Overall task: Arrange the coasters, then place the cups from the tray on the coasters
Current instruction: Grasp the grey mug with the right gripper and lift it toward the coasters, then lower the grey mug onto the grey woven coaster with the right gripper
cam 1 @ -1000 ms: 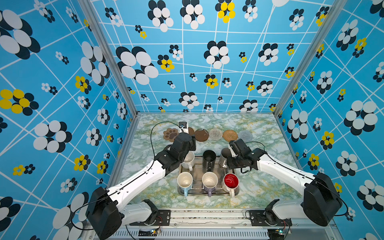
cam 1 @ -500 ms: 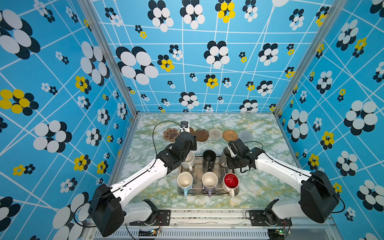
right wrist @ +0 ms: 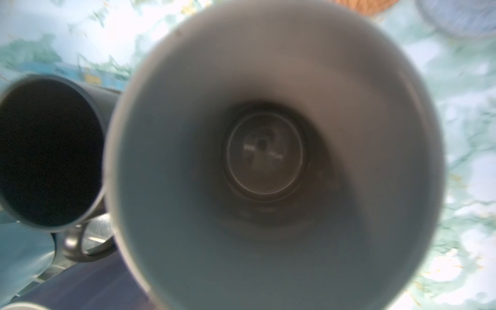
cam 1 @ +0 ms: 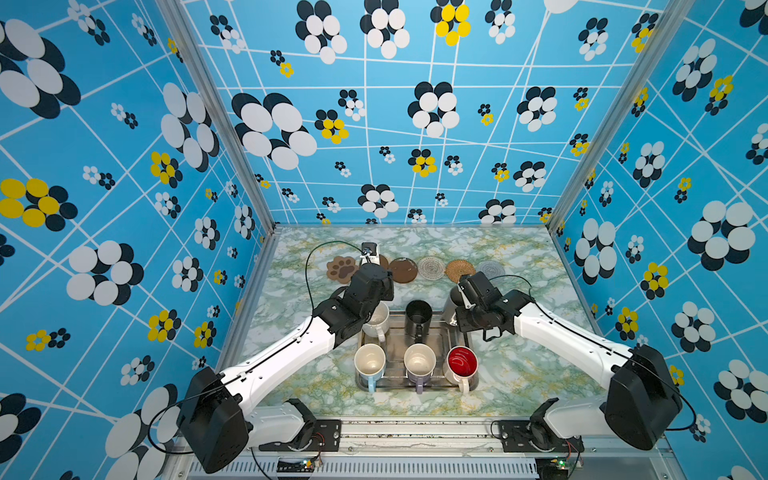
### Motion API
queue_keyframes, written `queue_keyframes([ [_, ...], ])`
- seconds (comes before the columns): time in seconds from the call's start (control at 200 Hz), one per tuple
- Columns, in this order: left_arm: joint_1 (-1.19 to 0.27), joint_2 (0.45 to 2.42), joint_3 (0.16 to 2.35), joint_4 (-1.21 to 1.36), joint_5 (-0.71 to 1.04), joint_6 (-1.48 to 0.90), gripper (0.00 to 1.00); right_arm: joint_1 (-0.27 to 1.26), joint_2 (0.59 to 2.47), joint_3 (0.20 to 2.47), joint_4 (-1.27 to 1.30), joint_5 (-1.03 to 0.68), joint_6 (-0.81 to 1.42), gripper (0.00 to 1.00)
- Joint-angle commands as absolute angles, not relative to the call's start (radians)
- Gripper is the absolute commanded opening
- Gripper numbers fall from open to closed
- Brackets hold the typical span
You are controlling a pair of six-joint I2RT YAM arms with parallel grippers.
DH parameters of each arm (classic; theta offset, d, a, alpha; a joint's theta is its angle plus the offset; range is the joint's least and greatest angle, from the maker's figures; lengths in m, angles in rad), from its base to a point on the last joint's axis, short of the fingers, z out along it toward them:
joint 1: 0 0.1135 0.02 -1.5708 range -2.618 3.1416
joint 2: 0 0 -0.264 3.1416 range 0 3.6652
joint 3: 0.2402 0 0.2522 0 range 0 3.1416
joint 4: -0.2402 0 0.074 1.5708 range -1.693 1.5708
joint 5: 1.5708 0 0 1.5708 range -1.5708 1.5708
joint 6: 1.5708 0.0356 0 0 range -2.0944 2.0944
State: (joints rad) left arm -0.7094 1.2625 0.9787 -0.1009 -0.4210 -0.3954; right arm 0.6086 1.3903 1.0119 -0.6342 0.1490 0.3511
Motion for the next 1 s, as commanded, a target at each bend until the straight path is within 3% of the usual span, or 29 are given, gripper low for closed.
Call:
queue_keyframes([
  [0.0, -0.707, 1.269, 1.005, -0.116, -0.450, -0.376, 0.53, 0.611, 1.356, 1.108, -0.624, 0.279, 0.305, 0.00],
  [0.255, -0.704, 1.261, 0.999, -0.119, -0.452, -0.373, 0.53, 0.556, 1.433, 1.210, -0.598, 0.313, 0.265, 0.00],
  [0.75, -0.677, 1.254, 0.976, -0.102, -0.428, -0.397, 0.54, 0.257, 1.591, 1.337, -0.512, 0.310, 0.213, 0.00],
  [0.995, -0.667, 1.255, 0.968, -0.089, -0.414, -0.406, 0.54, 0.201, 1.694, 1.393, -0.470, 0.313, 0.191, 0.00],
])
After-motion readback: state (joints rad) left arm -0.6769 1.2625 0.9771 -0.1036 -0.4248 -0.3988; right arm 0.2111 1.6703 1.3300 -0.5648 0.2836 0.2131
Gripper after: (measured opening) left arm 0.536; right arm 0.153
